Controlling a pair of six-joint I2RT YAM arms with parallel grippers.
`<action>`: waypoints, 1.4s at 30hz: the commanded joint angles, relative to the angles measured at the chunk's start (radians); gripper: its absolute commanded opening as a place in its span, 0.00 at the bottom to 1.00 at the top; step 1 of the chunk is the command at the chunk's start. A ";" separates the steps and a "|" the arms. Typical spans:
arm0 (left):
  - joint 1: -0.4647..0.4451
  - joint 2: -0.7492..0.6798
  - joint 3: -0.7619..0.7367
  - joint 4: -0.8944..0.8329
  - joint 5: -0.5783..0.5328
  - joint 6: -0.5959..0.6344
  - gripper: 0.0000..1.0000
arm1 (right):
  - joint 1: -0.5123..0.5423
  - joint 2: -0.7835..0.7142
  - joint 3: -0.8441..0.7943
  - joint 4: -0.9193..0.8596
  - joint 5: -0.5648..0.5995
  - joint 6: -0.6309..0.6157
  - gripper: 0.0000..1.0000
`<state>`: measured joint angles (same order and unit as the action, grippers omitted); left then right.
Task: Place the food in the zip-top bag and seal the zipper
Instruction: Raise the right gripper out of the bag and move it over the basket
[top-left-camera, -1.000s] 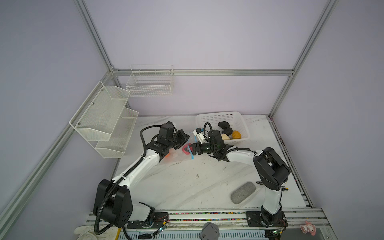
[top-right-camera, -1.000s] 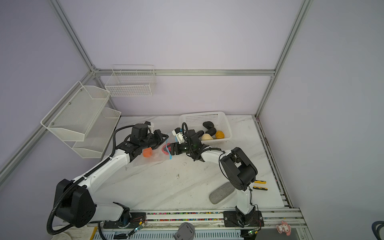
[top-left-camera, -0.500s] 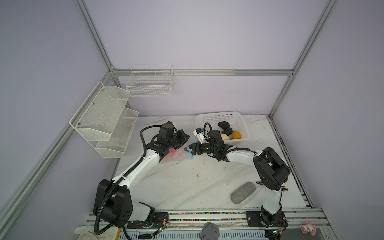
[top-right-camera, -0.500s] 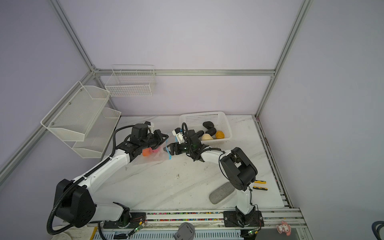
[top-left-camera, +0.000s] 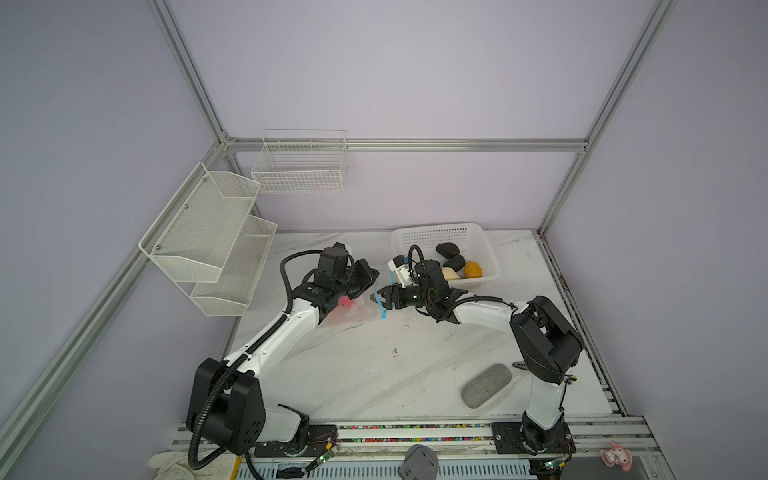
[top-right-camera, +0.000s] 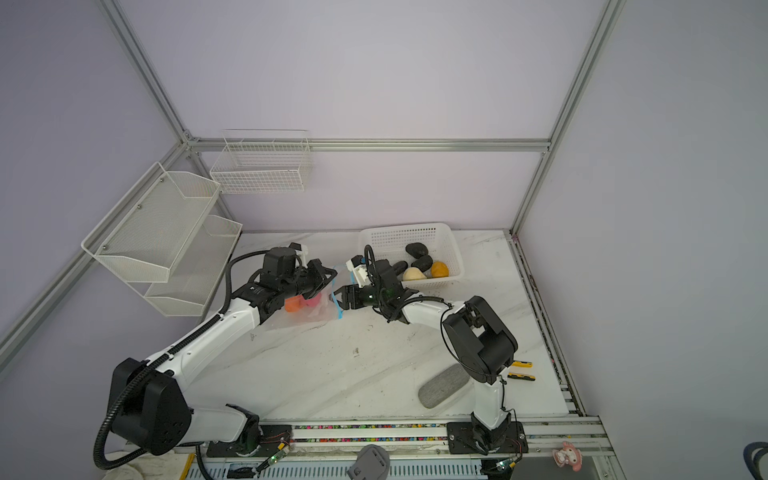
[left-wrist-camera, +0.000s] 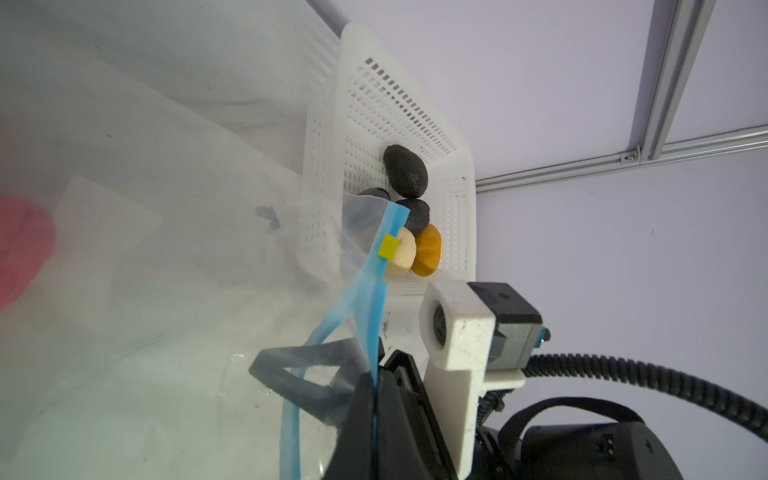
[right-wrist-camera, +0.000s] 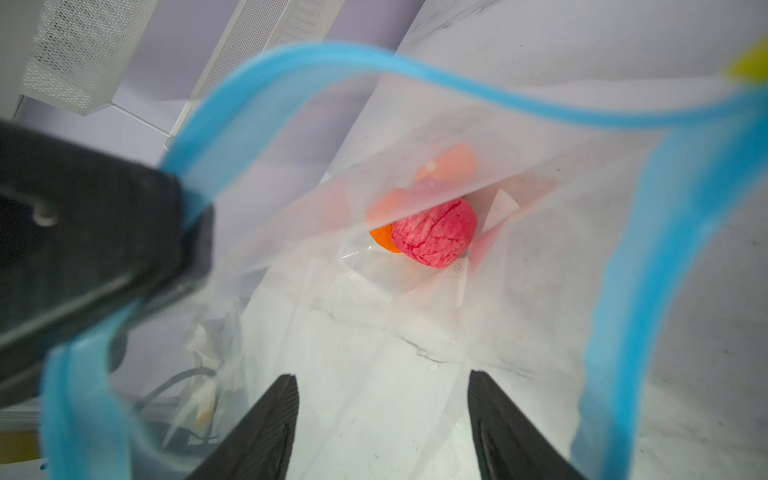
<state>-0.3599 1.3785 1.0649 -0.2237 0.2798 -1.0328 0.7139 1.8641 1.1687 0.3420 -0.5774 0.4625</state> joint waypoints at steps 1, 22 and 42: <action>0.004 -0.038 -0.037 0.047 0.002 0.005 0.00 | 0.007 -0.071 -0.008 -0.062 0.102 0.015 0.67; 0.004 -0.026 -0.063 0.064 -0.002 0.000 0.00 | 0.006 -0.178 0.094 -0.342 0.327 -0.016 0.65; 0.005 -0.023 -0.039 0.035 0.006 0.029 0.00 | -0.218 0.073 0.468 -0.729 0.550 -0.095 0.61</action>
<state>-0.3599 1.3628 1.0340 -0.2039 0.2768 -1.0290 0.5076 1.8835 1.5936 -0.2958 -0.0772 0.3508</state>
